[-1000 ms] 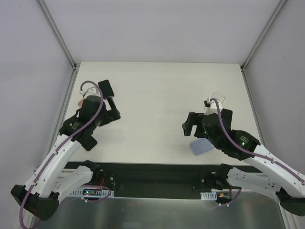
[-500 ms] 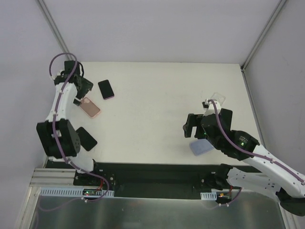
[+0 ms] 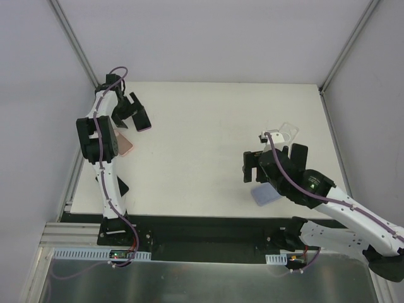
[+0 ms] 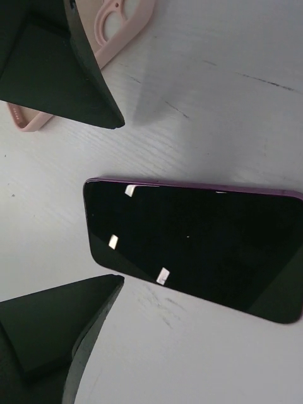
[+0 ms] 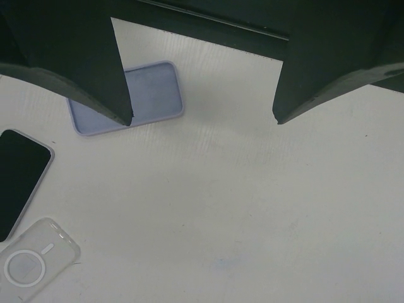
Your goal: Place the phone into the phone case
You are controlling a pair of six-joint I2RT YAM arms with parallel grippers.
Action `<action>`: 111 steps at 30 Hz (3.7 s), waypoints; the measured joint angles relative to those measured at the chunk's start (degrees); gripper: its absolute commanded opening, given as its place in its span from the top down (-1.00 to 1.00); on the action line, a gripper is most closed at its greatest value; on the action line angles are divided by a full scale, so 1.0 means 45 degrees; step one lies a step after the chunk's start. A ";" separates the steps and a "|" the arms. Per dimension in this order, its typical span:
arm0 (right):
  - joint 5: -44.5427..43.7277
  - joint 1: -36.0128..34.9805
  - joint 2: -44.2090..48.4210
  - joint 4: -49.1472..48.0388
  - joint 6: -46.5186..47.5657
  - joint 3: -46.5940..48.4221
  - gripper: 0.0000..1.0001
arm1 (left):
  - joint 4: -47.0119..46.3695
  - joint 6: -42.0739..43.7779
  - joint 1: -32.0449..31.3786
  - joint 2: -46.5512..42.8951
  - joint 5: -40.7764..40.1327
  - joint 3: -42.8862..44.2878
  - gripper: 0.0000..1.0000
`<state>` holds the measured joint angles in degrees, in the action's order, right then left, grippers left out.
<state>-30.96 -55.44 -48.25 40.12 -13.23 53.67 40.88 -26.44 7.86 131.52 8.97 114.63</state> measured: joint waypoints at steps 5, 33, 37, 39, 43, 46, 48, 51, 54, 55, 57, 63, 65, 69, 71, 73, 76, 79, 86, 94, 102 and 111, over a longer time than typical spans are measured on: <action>-0.0219 0.0000 -0.0199 -0.0015 0.0393 0.0005 -0.92 | 0.0257 0.0738 -0.0146 0.0491 -0.0019 0.0005 -0.97; -0.0257 0.0000 -0.0053 0.0117 0.0627 0.0029 -0.92 | 0.0316 -0.3779 0.0651 -0.4828 -0.5979 -0.6309 0.03; -0.0262 0.0000 0.0083 0.0209 0.0627 0.0029 -0.92 | 0.0316 -0.4299 0.0801 -0.4605 -0.5756 -0.6936 0.07; -0.0277 0.0000 0.0165 0.0243 0.0627 0.0029 -0.92 | 0.0306 -0.4537 0.0801 -0.4605 -0.5751 -0.7130 0.10; -0.0316 0.0000 0.0262 0.0340 0.0627 0.0029 -0.92 | 0.0180 -0.4809 0.0801 -0.4605 -0.5746 -0.7368 0.20; -0.0345 0.0000 0.0272 0.0447 0.0622 0.0029 -0.92 | 0.0024 -0.4959 0.0806 -0.4605 -0.5668 -0.7630 0.22; -0.0398 0.0000 0.0272 0.0549 0.0612 0.0029 -0.92 | -0.0044 -0.5017 0.0806 -0.4605 -0.5610 -0.7849 0.24; -0.0461 0.0000 0.0267 0.0714 0.0520 0.0029 -0.92 | -0.0175 -0.5139 0.0835 -0.4605 -0.5411 -0.8306 0.56; -0.0505 0.0000 0.0228 0.0971 0.0379 0.0097 -0.92 | -0.0549 -0.5260 0.0850 -0.4711 -0.5323 -0.8573 1.00; -0.0510 0.0000 0.0199 0.1054 0.0311 0.0155 -0.92 | -0.0631 -0.5217 0.0855 -0.4745 -0.5260 -0.8660 1.00; -0.0525 0.0000 0.0155 0.1214 0.0223 0.0267 -0.92 | -0.0826 -0.5037 0.0850 -0.4862 -0.4949 -0.8820 1.00; -0.0661 0.0000 0.0141 0.1690 -0.0044 0.0607 -0.92 | -0.1676 -0.4065 0.0160 -0.5576 -0.4148 -0.9743 1.00; -0.0661 0.0000 0.0126 0.1787 -0.0068 0.0719 -0.92 | -0.1739 -0.3759 -0.0981 -0.5897 -0.3813 -1.0074 1.00; -0.0646 0.0000 -0.0083 0.1962 -0.0204 0.1001 -0.92 | -0.2021 -0.3434 -0.3259 -0.6747 -0.2934 -1.0632 1.00; -0.0627 0.0000 -0.0233 0.2025 -0.0296 0.1054 -0.92 | -0.2098 -0.3283 -0.3993 -0.7271 -0.2453 -1.0841 1.00; -0.0573 0.0000 -0.0389 0.2127 -0.0481 0.1059 -0.92 | -0.2152 -0.3220 -0.4439 -0.7728 -0.2322 -1.0982 1.00; -0.0461 0.0000 -0.0544 0.2225 -0.0777 0.1059 -0.92 | -0.2249 -0.3157 -0.5008 -0.8199 -0.2195 -1.1157 1.00; -0.0262 0.0000 -0.0617 0.2229 -0.1049 0.1025 -0.93 | -0.2351 -0.3050 -0.5532 -0.8437 -0.2103 -1.1414 1.00; -0.0772 0.0000 -0.1035 0.2977 -0.2778 0.1015 -0.93 | -0.2419 -0.2909 -0.7189 -0.8548 -0.2195 -1.2220 1.00; -0.2123 0.0000 -0.1083 0.4517 -0.5935 0.0962 -0.93 | -0.3055 -0.2851 -0.8140 -0.8446 -0.1987 -1.2492 -0.26; -0.2322 0.0000 -0.0257 0.4886 -0.6640 0.0704 -0.93 | -0.2691 -0.3347 -0.7985 -0.9044 -0.2497 -1.2886 -0.98; -0.2307 0.0000 0.0656 0.4862 -0.6465 0.0350 -0.93 | -0.0044 -0.4527 -0.3551 -1.2716 -0.5144 -1.3250 -0.98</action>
<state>-41.34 -55.44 -45.30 62.00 -42.33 55.24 40.69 -46.81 -8.12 74.30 -14.17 55.00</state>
